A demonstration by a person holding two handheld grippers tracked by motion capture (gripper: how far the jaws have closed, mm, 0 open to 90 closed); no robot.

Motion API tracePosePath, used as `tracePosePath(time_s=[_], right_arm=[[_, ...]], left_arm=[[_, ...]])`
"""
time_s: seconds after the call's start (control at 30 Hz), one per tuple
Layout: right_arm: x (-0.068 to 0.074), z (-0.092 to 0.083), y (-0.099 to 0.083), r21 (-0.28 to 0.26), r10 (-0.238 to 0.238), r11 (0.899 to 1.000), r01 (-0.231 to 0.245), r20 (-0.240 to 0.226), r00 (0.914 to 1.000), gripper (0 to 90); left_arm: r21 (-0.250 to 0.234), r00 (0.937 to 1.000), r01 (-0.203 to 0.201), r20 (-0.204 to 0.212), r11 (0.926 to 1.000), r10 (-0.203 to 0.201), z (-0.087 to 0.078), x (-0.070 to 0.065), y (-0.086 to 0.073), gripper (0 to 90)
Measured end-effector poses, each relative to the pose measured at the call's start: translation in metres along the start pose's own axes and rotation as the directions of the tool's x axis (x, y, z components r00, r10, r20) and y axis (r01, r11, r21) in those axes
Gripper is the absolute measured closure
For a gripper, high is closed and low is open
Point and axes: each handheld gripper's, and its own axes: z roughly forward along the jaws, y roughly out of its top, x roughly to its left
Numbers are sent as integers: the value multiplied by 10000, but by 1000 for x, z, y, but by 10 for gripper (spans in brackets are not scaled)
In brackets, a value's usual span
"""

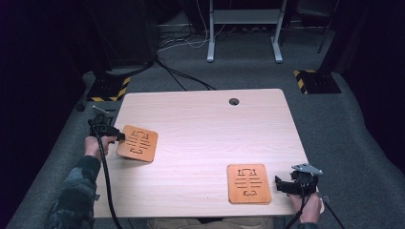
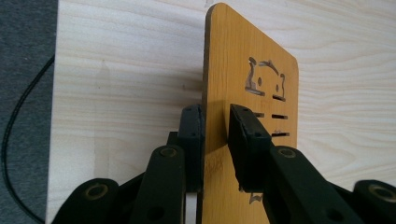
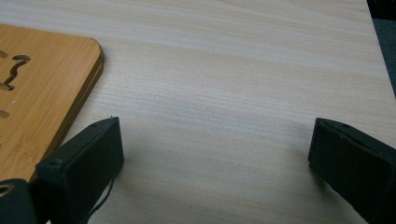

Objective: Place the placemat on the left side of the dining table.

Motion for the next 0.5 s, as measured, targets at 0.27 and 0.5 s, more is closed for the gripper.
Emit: tracePosePath(time_s=[0.27,0.5], right_arm=[[0,0,0,0,4,10000,-4,4,10000,23],[0,0,0,-1,16,10000,-16,6,10000,23]], left_arm=[[-225,9969,-145,-770,9996,128,0,-6,-1,369],[-228,9893,-926,-1157,9954,893,0,-16,-9,308]])
